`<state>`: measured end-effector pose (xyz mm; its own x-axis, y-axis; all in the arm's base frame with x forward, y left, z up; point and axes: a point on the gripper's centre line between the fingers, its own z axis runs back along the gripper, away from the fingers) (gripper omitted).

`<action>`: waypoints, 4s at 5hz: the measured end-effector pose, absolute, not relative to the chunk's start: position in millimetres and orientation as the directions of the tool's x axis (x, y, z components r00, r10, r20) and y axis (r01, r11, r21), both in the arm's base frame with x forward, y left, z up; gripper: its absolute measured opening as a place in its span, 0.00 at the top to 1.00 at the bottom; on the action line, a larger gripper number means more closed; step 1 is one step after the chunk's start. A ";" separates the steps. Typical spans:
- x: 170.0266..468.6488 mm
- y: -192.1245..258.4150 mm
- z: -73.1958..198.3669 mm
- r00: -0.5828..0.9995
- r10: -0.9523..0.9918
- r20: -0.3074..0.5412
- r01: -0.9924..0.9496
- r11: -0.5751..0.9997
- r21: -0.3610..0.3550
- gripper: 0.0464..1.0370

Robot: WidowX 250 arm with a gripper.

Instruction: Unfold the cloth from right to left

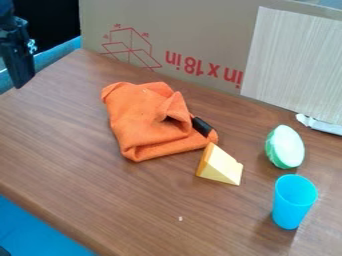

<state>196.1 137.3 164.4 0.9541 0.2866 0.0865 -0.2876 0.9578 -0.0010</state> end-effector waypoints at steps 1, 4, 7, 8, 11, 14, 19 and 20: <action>196.7 137.2 159.3 0.954 0.291 0.070 -0.291 0.957 -0.010 0.04; 269.8 125.3 133.6 0.908 0.399 0.129 -0.380 0.913 -0.146 0.04; 352.7 69.7 94.0 0.886 0.454 0.096 -0.439 0.888 -0.139 0.04; 361.1 45.7 82.6 0.895 0.437 0.091 -0.424 0.896 -0.132 0.04; 366.7 38.3 50.4 0.903 0.419 0.090 -0.419 0.908 -0.024 0.04; 369.5 51.3 40.1 0.878 0.469 0.099 -0.470 0.882 -0.007 0.62; 305.2 121.6 157.4 0.788 0.590 0.176 -0.549 0.802 -0.236 0.96; 285.1 151.4 151.0 0.770 0.616 0.168 -0.589 0.787 -0.186 0.96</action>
<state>285.1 151.4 151.0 0.7697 0.6158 0.1682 -0.5887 0.7867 -0.1860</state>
